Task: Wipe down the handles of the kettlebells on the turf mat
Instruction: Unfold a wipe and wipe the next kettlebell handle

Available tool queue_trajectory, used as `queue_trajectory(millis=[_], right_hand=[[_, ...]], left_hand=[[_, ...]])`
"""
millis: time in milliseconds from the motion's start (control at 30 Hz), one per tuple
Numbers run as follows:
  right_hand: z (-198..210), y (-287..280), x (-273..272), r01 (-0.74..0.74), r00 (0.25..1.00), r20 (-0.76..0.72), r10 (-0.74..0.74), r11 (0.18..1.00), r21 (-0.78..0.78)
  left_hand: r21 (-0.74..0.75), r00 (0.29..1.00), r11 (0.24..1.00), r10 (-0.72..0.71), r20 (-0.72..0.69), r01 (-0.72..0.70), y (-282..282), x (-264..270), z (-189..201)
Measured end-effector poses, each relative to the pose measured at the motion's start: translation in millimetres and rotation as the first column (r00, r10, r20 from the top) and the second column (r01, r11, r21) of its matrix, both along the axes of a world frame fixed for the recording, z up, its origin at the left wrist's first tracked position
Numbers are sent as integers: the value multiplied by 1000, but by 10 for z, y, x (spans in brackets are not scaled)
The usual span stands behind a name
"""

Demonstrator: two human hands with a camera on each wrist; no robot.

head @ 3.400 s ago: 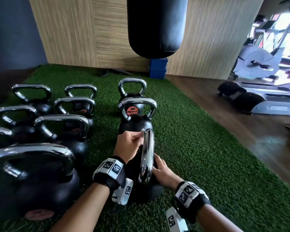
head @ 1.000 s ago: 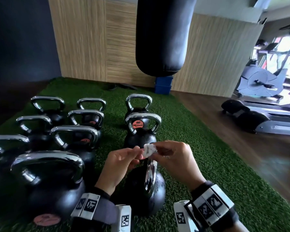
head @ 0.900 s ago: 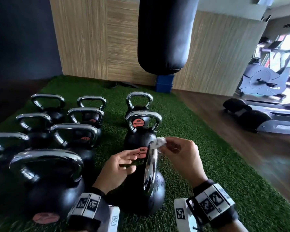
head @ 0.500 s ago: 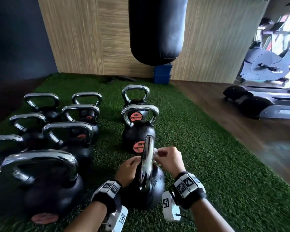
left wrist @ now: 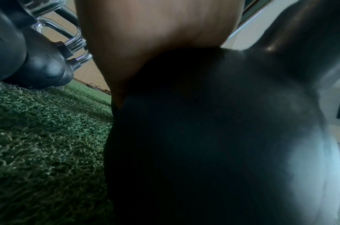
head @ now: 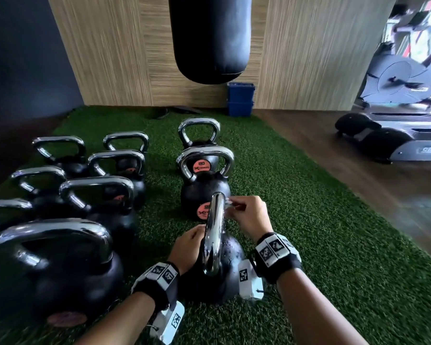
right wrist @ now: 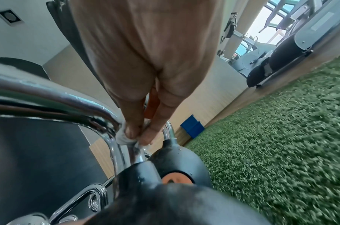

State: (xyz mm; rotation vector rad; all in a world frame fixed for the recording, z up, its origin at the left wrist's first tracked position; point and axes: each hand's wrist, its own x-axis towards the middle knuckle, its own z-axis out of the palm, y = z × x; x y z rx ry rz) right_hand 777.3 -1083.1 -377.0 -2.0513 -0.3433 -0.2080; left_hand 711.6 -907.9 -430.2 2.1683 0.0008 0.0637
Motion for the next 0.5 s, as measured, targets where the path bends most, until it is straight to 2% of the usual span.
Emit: queue_trajectory(millis=[100, 167, 233, 333, 500], right_hand=[[140, -6, -10, -1, 993, 120, 4, 1000, -28], [212, -35, -101, 21, 970, 242, -3, 997, -70], [266, -88, -232, 0, 956, 292, 21, 997, -72], [359, -160, -367, -86, 954, 282, 102, 994, -69], [552, -141, -404, -86, 979, 174, 102, 991, -100]], left_hand=[[-211, 994, 973, 72, -79, -87, -6, -1, 0], [-260, 992, 960, 85, -98, -108, -13, 14, -14], [-283, 989, 951, 98, -107, -125, -15, 31, -39], [-309, 988, 942, 99, -116, -130, -9, 58, -53], [-346, 989, 929, 96, -117, -131, 1, 73, -100]])
